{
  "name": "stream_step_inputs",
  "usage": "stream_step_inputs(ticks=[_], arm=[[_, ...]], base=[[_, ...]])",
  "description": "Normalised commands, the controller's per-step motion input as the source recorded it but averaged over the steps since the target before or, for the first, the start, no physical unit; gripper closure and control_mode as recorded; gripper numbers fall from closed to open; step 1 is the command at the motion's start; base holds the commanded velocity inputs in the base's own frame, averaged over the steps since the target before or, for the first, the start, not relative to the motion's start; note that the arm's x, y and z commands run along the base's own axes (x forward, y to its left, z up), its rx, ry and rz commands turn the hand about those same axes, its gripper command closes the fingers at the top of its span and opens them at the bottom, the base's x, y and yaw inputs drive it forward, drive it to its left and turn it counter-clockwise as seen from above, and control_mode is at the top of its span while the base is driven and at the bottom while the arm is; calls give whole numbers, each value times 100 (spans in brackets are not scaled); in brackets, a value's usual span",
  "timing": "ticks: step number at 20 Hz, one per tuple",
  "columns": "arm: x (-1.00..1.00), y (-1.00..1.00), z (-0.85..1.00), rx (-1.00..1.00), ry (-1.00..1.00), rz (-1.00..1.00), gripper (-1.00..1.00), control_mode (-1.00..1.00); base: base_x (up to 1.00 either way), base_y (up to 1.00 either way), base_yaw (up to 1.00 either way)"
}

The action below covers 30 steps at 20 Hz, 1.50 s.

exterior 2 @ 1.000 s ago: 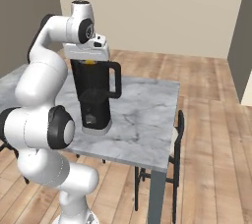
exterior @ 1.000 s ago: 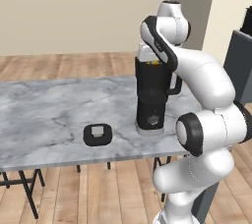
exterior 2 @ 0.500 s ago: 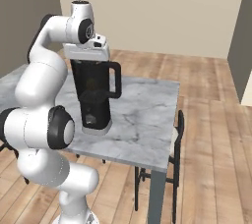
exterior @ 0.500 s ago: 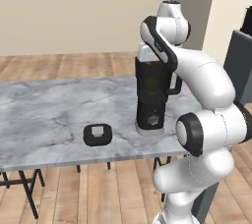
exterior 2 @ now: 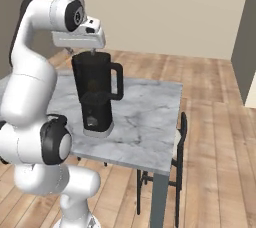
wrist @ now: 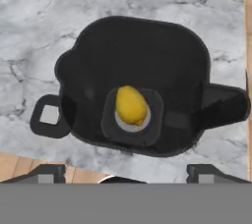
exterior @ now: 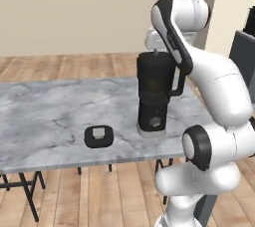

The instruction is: Grab the lemon and garlic from the fridge, place them in the blender, close the lid, and turn on the blender to create a marinade.

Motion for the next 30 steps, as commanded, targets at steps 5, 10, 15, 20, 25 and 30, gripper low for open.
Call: stream_step_inputs(ticks=[5,10,15,20,25,30], arm=[[-100,-1,-34,0,-5,-4,-100,-100],[-100,0,-60,0,-3,-2,-100,-100],[-71,0,-67,0,1,-4,-100,-100],[-17,0,-45,0,6,-2,-100,-100],[-6,0,-17,0,6,0,-100,-100],[-26,0,0,0,-2,-2,-100,100]], base=[[0,0,0],[0,0,0],[0,0,0],[0,0,0],[0,0,0],[-38,-3,-15]])
